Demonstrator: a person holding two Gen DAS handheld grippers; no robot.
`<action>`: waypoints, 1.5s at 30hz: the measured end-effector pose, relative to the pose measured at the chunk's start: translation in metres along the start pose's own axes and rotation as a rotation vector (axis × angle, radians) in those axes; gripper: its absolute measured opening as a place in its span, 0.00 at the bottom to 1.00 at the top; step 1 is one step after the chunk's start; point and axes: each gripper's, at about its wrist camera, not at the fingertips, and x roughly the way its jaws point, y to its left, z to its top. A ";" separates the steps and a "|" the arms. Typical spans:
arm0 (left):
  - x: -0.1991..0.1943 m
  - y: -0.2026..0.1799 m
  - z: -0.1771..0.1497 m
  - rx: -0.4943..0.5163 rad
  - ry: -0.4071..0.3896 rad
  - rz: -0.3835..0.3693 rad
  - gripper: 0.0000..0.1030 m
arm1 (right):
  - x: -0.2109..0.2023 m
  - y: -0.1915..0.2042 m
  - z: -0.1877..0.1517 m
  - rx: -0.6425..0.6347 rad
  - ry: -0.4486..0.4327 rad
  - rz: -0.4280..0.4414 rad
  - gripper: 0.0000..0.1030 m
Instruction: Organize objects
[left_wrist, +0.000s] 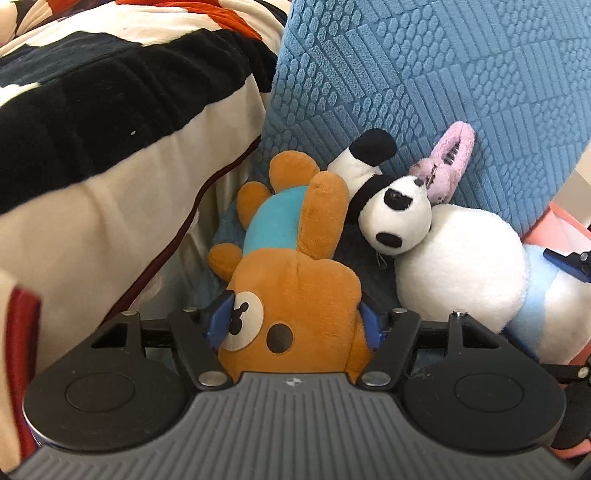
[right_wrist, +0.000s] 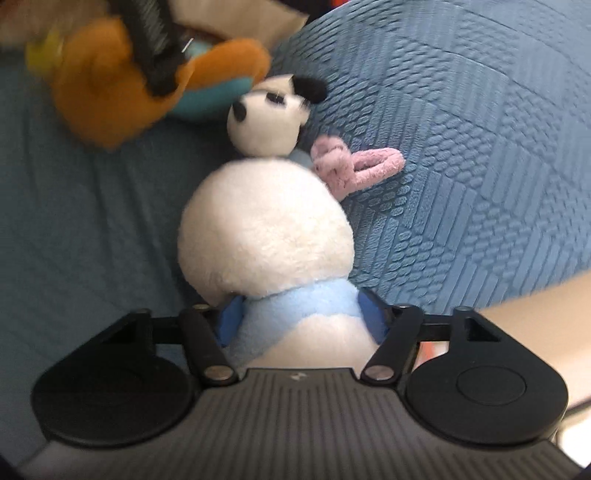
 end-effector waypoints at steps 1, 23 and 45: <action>-0.003 0.001 -0.003 -0.001 -0.001 0.001 0.70 | -0.003 -0.004 0.000 0.049 -0.017 0.016 0.49; -0.006 0.009 -0.024 -0.089 0.087 0.007 0.89 | 0.011 0.011 -0.017 0.179 0.070 0.104 0.81; 0.019 0.010 -0.016 -0.113 0.147 0.007 0.90 | 0.050 0.013 -0.008 0.147 0.186 0.109 0.78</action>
